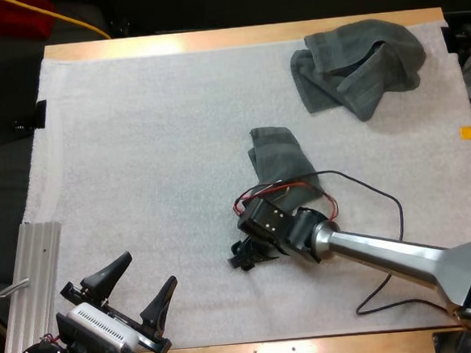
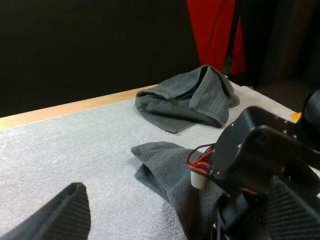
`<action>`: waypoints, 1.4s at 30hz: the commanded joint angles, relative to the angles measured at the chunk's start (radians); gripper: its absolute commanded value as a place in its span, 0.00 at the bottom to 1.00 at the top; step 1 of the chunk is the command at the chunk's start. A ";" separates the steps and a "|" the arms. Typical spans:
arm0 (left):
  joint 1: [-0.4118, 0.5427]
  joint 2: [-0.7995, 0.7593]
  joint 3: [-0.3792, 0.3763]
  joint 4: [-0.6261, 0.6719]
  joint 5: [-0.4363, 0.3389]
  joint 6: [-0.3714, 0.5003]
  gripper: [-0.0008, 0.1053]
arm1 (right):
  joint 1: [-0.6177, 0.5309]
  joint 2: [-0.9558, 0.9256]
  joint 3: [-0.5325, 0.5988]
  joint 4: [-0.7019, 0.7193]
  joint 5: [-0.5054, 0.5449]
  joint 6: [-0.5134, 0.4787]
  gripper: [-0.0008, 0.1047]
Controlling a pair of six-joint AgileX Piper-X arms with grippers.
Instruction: Pick towel from pile, fold and stack
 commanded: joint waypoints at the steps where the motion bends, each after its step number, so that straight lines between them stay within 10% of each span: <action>1: 0.000 -0.132 -0.002 -0.015 0.006 -0.007 0.67 | 0.000 0.010 0.000 -0.017 0.020 0.003 0.76; 8: 0.000 -0.132 -0.002 -0.015 0.006 -0.007 0.67 | -0.008 0.022 -0.002 -0.056 0.108 0.016 0.72; 26: 0.000 -0.132 -0.002 -0.015 0.006 -0.007 0.67 | -0.051 0.022 -0.002 -0.050 0.152 0.069 0.02; 42: 0.000 -0.132 -0.002 -0.015 0.006 -0.007 0.67 | -0.047 -0.079 -0.005 0.134 0.272 -0.044 0.02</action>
